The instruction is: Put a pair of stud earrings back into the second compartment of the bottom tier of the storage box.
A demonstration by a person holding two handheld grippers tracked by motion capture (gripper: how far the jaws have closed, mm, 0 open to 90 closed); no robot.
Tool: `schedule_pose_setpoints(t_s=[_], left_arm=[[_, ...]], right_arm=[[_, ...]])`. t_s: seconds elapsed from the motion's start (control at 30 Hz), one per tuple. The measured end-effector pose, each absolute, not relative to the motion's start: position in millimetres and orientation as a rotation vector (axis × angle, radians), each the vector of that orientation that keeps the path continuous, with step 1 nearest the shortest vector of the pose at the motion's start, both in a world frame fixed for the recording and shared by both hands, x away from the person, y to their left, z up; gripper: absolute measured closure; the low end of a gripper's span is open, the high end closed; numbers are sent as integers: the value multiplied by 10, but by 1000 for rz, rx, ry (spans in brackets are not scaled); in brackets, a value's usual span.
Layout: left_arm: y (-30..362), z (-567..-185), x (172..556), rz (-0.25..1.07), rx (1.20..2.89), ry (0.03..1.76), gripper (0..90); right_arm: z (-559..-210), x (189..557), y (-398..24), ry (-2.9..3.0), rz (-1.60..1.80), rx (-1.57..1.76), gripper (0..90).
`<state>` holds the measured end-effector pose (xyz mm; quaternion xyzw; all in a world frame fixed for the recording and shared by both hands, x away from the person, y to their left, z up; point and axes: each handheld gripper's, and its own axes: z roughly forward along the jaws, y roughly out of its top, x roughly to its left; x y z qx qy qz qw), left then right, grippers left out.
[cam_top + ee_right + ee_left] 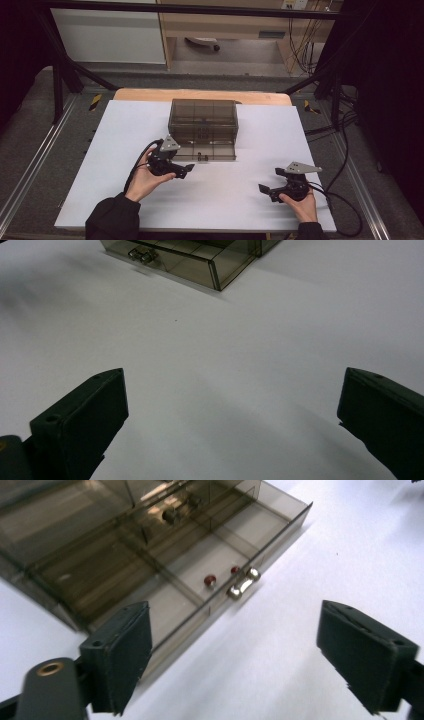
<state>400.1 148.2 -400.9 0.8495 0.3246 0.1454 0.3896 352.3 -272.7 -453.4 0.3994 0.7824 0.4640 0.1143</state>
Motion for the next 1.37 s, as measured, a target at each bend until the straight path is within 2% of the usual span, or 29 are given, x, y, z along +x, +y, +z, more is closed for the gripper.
schedule_pose_setpoints(t_s=[0.2,1.07,1.37], left_arm=[[1678,-4081,3913,384,2143,846,105],[2592,-4348,3646,418,2069,942,104],[2736,-4413,3612,429,2066,965,105]], right_arm=[[-4533,3522,-2727,2295,1360,1177,6],[-4544,3526,-2720,2295,1355,1180,6],[-4542,3522,-2721,2297,1357,1182,6]])
